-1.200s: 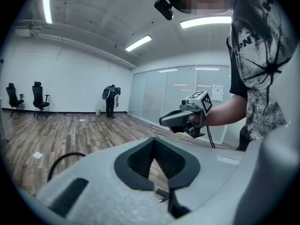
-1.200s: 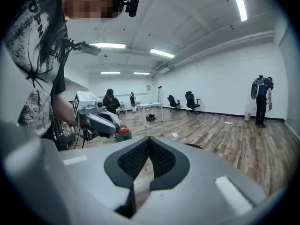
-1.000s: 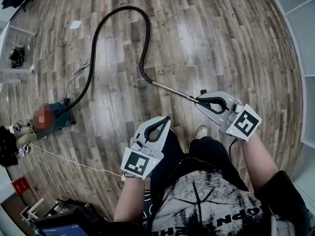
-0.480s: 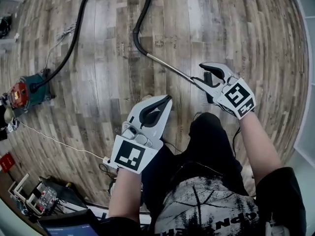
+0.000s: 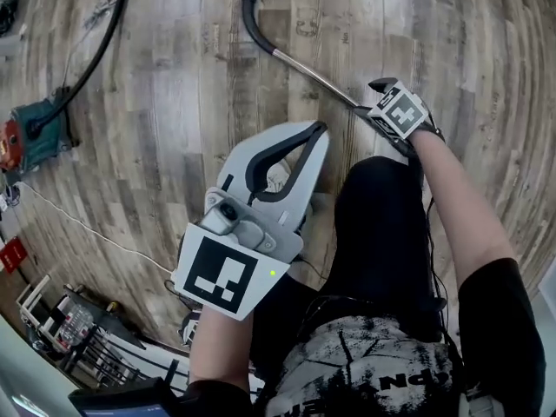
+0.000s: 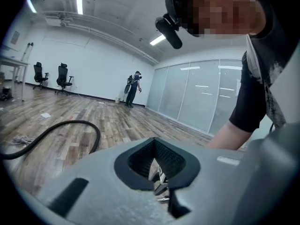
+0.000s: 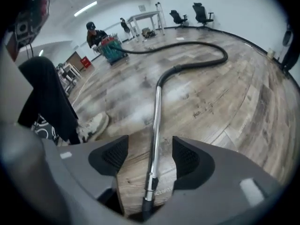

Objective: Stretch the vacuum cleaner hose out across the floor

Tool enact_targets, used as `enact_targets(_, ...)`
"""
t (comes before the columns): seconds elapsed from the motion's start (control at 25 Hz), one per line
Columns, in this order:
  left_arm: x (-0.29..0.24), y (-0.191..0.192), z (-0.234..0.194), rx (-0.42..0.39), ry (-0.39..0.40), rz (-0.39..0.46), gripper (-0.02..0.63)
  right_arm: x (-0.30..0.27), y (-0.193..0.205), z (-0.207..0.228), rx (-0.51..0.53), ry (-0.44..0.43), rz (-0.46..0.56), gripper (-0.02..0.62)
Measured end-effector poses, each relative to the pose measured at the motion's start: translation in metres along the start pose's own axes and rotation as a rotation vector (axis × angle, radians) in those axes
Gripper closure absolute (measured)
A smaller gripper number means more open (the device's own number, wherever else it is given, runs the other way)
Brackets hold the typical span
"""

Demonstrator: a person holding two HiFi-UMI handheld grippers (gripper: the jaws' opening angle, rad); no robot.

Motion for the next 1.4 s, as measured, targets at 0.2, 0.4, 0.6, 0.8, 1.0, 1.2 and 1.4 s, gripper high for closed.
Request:
enact_targets(0.2,0.010,0.046,-0.004,0.025,-0.070,0.015,0.606,-0.078,0.070,0.036,0.022,-0.005,-0.153,0.315)
enact_targets(0.4,0.022,0.073,-0.017,0.028,-0.184,0.008,0.606,-0.132,0.093,0.036,0.038,-0.074,-0.185,0.344)
enact_targets(0.6,0.036,0.087,-0.015,0.017,-0.249,-0.022,0.606,-0.150,0.104,0.040,0.105,0.007,-0.272,0.380)
enact_targets(0.8,0.037,0.098,-0.026,0.058,-0.282,-0.027,0.606,-0.150,0.102,0.041,0.015,0.030,-0.237,0.406)
enact_targets(1.0,0.013,0.128,-0.041,0.087,-0.283,-0.090,0.604,-0.130,0.109,0.046,-0.081,0.039,-0.197,0.436)
enact_targets(1.2,-0.025,0.159,-0.044,0.085,-0.226,-0.159,0.604,-0.098,0.114,0.048,-0.091,0.066,-0.218,0.439)
enact_targets(1.4,-0.076,0.210,-0.051,0.301,-0.170,-0.249,0.536,-0.069,0.111,0.047,-0.090,0.074,-0.258,0.439)
Point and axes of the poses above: the fingertips, and each gripper's own axes: x backward along the fingers, z to its right, y out of its underside, the point moved 4 cm from there along x, backward along the fingers, and after that the axes turned 10 degrees about -y, right-handed, at the moved point
